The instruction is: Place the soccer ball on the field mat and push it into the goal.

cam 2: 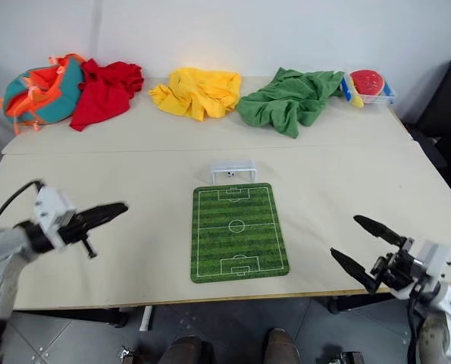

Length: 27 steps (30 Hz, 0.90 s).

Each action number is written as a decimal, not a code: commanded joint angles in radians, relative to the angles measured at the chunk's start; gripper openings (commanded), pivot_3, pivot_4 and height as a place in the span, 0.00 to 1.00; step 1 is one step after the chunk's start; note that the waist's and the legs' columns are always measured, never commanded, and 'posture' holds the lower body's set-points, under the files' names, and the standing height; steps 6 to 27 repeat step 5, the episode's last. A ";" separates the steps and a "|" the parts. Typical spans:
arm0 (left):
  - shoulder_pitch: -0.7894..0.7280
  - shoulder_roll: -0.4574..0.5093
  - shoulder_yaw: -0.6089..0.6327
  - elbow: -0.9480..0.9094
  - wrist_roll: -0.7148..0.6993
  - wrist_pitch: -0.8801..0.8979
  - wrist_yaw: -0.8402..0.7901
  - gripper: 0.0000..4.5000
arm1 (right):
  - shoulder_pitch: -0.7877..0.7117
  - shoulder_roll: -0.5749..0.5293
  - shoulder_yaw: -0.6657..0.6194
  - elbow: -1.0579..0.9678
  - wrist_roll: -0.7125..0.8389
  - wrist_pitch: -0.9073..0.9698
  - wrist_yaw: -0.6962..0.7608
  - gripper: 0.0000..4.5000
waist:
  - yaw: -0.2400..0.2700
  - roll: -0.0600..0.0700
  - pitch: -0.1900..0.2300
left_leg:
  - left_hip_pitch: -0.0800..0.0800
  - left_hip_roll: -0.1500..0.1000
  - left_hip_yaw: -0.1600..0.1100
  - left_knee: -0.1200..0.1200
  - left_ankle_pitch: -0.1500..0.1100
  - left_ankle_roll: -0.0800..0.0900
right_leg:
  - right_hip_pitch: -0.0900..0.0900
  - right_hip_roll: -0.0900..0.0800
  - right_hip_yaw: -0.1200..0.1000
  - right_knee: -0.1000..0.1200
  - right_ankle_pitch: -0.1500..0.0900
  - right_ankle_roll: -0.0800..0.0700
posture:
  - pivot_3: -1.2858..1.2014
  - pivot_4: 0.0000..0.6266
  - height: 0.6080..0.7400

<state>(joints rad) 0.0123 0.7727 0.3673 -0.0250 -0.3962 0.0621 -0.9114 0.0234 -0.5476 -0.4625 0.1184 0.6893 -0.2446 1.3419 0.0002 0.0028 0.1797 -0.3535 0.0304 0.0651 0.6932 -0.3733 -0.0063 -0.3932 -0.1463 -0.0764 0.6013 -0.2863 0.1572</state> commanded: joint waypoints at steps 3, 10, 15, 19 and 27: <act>0.156 -0.033 0.136 0.069 0.047 -0.120 0.064 0.00 | -0.100 -0.014 0.010 0.092 -0.008 -0.040 0.039 1.00 | -0.001 0.000 0.000 | 0.000 0.000 0.000 0.000 0.000 0.000 | 0.000 0.000 0.000 -0.001 0.000 0.000 | 0.52 0.24 1.00; 0.160 -0.045 0.150 0.076 0.048 -0.134 0.087 0.00 | -0.115 -0.009 0.016 0.111 -0.014 -0.050 0.045 1.00 | 0.003 0.000 0.000 | 0.000 0.000 0.000 0.000 0.000 0.000 | 0.000 0.000 -0.001 0.000 0.000 0.000 | 0.52 0.24 1.00; 0.160 -0.045 0.150 0.076 0.048 -0.134 0.087 0.00 | -0.115 -0.009 0.016 0.111 -0.014 -0.050 0.045 1.00 | 0.003 0.000 0.000 | 0.000 0.000 0.000 0.000 0.000 0.000 | 0.000 0.000 -0.001 0.000 0.000 0.000 | 0.52 0.24 1.00; 0.160 -0.045 0.150 0.076 0.048 -0.134 0.087 0.00 | -0.115 -0.009 0.016 0.111 -0.014 -0.050 0.045 1.00 | 0.003 0.000 0.000 | 0.000 0.000 0.000 0.000 0.000 0.000 | 0.000 0.000 -0.001 0.000 0.000 0.000 | 0.52 0.24 1.00; 0.160 -0.045 0.150 0.076 0.048 -0.134 0.087 0.00 | -0.115 -0.009 0.016 0.111 -0.014 -0.050 0.045 1.00 | 0.003 0.000 0.000 | 0.000 0.000 0.000 0.000 0.000 0.000 | 0.000 0.000 -0.001 0.000 0.000 0.000 | 0.52 0.24 1.00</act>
